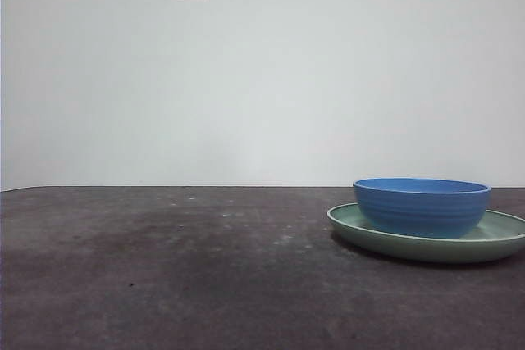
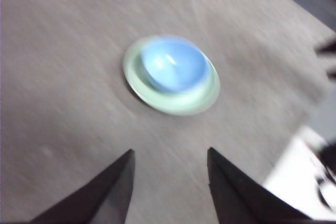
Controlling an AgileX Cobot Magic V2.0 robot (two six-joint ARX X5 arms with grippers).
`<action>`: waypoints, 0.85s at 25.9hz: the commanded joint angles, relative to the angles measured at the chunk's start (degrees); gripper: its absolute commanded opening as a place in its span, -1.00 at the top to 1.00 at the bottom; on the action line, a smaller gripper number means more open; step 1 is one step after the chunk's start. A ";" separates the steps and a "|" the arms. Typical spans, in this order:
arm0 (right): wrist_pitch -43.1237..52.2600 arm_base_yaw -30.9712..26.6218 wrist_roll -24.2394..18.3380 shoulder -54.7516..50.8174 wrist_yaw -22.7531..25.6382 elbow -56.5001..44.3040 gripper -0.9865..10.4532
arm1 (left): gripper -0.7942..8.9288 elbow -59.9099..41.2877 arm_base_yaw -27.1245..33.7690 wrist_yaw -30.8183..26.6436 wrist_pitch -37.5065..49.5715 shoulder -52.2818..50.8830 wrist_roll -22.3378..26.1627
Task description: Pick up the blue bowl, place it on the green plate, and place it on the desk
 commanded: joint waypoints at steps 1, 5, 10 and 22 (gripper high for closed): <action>0.31 0.17 0.59 0.17 0.02 1.09 0.19 | 0.38 -5.66 -0.35 3.50 1.68 -1.92 0.66; 0.04 0.17 0.59 0.17 0.02 1.09 0.19 | 0.38 -12.63 -0.35 9.68 4.50 -4.50 0.79; -0.07 0.17 0.68 0.17 0.02 1.09 0.19 | 0.38 -15.43 -0.35 11.78 5.22 -4.63 0.77; -0.07 0.17 2.89 0.20 0.24 1.09 0.19 | 0.38 -15.47 -0.35 11.78 7.02 -4.63 0.68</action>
